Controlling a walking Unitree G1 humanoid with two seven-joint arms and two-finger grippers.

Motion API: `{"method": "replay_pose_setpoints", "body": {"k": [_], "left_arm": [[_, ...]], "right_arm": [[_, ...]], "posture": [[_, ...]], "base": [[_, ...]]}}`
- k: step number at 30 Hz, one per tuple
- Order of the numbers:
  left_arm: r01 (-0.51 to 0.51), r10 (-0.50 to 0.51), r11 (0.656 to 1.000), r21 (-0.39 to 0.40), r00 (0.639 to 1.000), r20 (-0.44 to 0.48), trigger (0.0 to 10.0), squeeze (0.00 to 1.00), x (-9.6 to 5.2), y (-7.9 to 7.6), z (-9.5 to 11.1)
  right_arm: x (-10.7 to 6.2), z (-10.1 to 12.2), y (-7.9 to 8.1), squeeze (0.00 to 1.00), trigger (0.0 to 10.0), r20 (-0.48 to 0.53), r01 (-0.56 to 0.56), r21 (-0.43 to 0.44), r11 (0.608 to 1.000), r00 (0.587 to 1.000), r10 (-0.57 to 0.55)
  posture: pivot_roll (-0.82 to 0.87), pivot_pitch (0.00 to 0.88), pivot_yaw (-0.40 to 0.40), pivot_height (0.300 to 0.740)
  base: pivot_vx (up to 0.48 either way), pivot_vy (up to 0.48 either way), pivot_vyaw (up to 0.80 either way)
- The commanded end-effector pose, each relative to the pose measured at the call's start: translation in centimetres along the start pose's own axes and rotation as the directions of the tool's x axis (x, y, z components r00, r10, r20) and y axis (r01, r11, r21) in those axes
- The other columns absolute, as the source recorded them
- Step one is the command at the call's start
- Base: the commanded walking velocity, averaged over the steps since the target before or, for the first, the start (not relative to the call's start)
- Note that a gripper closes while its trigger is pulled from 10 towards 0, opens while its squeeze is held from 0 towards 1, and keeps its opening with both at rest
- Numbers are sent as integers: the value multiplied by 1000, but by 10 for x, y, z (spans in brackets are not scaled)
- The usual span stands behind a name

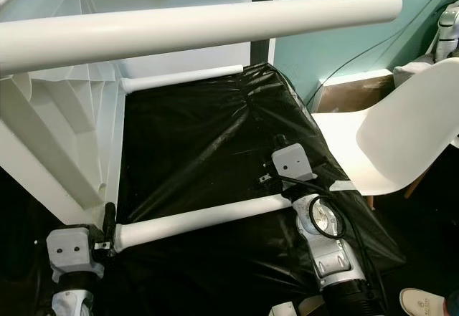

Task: Building children table

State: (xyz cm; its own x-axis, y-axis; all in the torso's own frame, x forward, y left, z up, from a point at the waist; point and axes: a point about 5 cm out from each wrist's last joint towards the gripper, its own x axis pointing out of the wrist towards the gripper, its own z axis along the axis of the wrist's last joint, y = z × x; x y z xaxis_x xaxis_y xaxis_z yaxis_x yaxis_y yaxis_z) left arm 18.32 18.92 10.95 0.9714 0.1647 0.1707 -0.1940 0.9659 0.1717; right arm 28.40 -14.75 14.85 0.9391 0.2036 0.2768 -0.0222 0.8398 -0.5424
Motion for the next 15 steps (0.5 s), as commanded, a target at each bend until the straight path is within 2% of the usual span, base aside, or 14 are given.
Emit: {"method": "replay_pose_setpoints", "body": {"k": [1,2,3,4,10,11,13,15], "left_arm": [[-59,59,998,-6,998,13,10000,0,3,-1,6],[-54,55,998,-11,998,35,10000,0,7,-2,12],[-54,55,998,-11,998,35,10000,0,7,-2,12],[-43,44,999,-15,997,58,10000,0,12,-4,18],[-43,44,999,-15,997,58,10000,0,12,-4,18],[-35,36,999,-18,997,70,10000,0,15,-6,21],[-35,36,999,-18,997,70,10000,0,15,-6,21],[-7,6,1000,7,999,34,10000,0,-2,2,16]], "right_arm": [[-2,3,1,0,10000,18,2,-34,999,1000,-2],[-3,5,1,0,10000,29,10,-68,998,1000,-8],[-3,5,1,0,10000,29,10,-68,998,1000,-8],[-3,9,3,0,10000,68,5,-135,991,998,5],[-3,9,3,0,10000,68,5,-135,991,998,5],[-4,13,5,0,10000,101,-3,-185,983,995,22],[-4,13,5,0,10000,101,-3,-185,983,995,22],[-10,15,4,0,10000,139,-14,-263,965,989,53]], "posture": [[112,0,50,740],[113,0,53,740],[113,0,53,740],[111,0,55,740],[111,0,55,740],[111,0,55,740],[111,0,55,740],[109,0,51,740]], "base": [[0,0,0],[0,0,0],[0,0,0],[0,0,0],[0,0,0],[0,0,0],[0,0,0],[0,0,0]]}}
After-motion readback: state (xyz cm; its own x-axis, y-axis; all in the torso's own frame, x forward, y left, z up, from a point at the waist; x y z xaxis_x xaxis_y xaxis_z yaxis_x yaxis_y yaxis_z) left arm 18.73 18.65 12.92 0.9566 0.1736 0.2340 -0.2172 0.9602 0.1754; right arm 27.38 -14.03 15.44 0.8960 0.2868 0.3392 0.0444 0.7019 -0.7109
